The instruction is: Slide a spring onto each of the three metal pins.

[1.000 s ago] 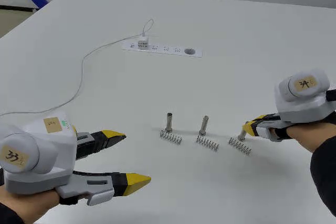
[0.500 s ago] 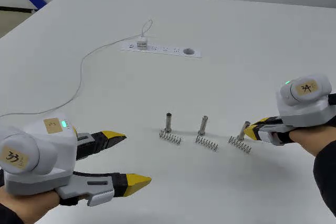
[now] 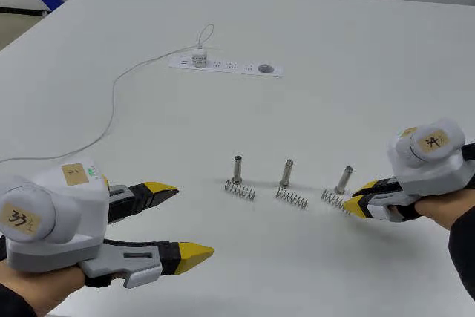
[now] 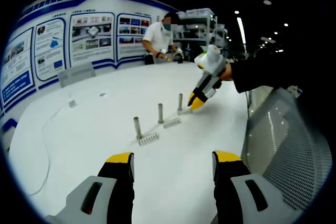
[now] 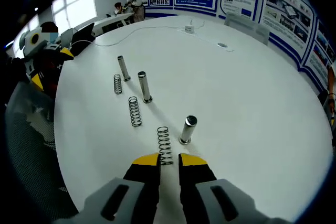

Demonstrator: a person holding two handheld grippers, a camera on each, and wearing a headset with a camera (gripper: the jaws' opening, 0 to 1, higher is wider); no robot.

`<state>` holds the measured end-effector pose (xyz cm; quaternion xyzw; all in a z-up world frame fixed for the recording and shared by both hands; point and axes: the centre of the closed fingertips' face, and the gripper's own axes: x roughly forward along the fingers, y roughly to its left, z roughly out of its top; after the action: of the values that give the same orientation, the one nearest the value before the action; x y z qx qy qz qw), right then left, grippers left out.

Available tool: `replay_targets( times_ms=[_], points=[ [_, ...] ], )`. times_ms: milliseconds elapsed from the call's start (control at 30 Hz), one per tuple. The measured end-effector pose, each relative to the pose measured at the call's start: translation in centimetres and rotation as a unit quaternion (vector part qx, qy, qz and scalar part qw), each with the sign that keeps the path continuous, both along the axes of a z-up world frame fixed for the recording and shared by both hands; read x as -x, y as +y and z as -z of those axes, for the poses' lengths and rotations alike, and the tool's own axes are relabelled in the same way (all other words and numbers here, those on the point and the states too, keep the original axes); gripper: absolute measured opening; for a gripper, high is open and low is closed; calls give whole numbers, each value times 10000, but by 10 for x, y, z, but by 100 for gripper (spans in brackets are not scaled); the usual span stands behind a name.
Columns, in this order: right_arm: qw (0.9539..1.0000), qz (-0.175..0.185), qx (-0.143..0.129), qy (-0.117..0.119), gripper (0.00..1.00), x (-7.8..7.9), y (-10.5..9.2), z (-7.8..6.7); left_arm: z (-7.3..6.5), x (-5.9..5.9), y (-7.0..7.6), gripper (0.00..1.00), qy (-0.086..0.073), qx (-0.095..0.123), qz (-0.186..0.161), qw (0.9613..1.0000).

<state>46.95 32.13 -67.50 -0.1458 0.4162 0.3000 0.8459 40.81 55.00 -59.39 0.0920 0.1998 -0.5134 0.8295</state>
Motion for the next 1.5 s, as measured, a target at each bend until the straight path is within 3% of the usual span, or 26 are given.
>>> replay_targets(
  times_ms=[433,800,1133,1500],
  points=[
    [9977,-526,344,239,12,0,1,13,0,1,0,61,5,-19,24,10000],
    [9971,-594,382,295,11,7,2,9,-1,3,-7,59,3,-70,219,9997],
    [9934,-1046,330,343,11,31,18,-11,-1,7,-31,55,-76,-254,840,9961],
    [9822,-1806,389,338,11,46,61,-28,6,5,-64,48,-98,-418,1468,9882]
  ],
)
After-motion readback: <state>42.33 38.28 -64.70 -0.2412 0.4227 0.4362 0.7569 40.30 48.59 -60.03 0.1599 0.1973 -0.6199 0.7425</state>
